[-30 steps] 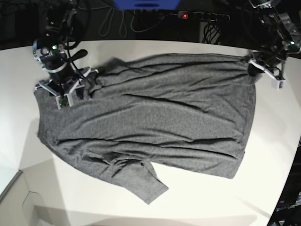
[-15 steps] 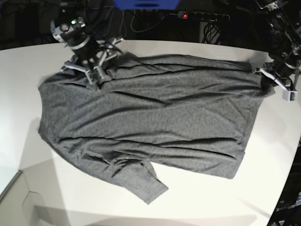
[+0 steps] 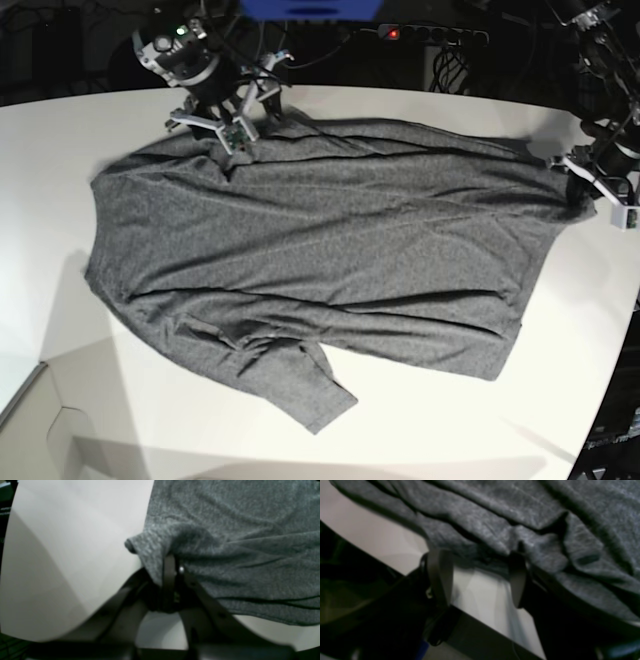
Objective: Layout the t-shirt on the table in an organized manner, then fold the t-shirt properly
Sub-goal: 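Pull the shoulder corners apart with both grippers to widen the collar edge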
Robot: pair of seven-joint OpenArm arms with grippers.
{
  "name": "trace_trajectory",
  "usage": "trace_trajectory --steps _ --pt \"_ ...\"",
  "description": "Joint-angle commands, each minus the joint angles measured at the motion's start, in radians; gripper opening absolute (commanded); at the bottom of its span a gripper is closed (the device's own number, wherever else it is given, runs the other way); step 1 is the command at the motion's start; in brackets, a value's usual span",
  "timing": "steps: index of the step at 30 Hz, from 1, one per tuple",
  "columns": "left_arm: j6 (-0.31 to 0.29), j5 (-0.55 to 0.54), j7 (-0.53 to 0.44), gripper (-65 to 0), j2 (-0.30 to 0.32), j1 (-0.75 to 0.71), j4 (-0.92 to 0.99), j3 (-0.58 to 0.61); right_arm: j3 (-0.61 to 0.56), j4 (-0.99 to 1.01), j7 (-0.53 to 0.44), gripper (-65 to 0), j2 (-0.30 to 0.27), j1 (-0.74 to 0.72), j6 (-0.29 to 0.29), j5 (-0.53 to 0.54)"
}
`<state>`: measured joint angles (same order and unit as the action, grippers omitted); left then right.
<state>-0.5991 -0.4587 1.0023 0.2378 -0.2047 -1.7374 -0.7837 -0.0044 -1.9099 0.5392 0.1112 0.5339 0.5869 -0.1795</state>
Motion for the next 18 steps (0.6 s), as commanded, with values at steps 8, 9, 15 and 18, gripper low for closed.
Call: trace_trajectory --steps 8,9,15,18 --pt "-0.002 -0.012 -0.018 -64.9 0.018 0.007 -0.022 -0.006 -0.007 0.030 -0.028 -29.1 0.028 -0.018 0.002 0.015" --pt "-0.002 -0.012 -0.018 -64.9 0.018 0.007 -0.020 -0.006 -0.007 0.040 -0.028 -29.2 0.028 -0.019 0.002 0.015" --pt "-0.002 -0.012 -0.018 -64.9 0.016 0.007 -0.020 -0.006 -0.007 0.089 -0.029 -29.4 0.031 -0.042 0.002 0.015" --pt "-0.002 -0.012 -0.018 -64.9 0.018 0.007 -0.020 -0.006 -0.007 0.091 -0.029 -29.8 0.031 -0.045 0.002 0.015"
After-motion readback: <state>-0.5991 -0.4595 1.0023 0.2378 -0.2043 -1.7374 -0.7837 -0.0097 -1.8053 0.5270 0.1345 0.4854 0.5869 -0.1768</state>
